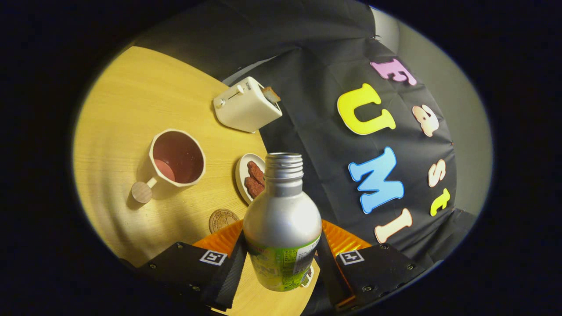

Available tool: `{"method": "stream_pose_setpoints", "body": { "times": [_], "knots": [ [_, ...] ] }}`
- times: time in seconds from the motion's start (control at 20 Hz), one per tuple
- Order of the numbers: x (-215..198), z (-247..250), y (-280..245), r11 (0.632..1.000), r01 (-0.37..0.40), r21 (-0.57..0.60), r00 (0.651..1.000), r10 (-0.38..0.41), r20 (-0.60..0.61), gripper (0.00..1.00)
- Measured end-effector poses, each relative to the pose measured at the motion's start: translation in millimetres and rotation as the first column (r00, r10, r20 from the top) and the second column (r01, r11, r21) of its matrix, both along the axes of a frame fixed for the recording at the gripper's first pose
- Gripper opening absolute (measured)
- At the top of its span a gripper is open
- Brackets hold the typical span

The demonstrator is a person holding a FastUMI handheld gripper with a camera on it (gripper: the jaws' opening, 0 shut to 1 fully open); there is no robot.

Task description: Take the bottle from table, then pour the juice into the cup, finally place the bottle on the coaster

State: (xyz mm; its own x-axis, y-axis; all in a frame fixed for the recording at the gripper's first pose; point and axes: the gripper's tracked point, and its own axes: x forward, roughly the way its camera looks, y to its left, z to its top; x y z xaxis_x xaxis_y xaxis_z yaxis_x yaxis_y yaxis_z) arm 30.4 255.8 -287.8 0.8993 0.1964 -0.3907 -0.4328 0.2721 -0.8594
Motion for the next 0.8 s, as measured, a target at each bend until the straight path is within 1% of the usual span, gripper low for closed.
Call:
{"method": "stream_pose_setpoints", "body": {
  "times": [0.45,0.8],
  "knots": [
    [10.0,-11.3,10.9,0.986,-0.073,-0.149,0.997,0.073,-0.001,0.78],
    [16.7,-9.4,22.1,0.953,-0.155,-0.26,0.986,0.165,0.018,0.78]
  ]
}}
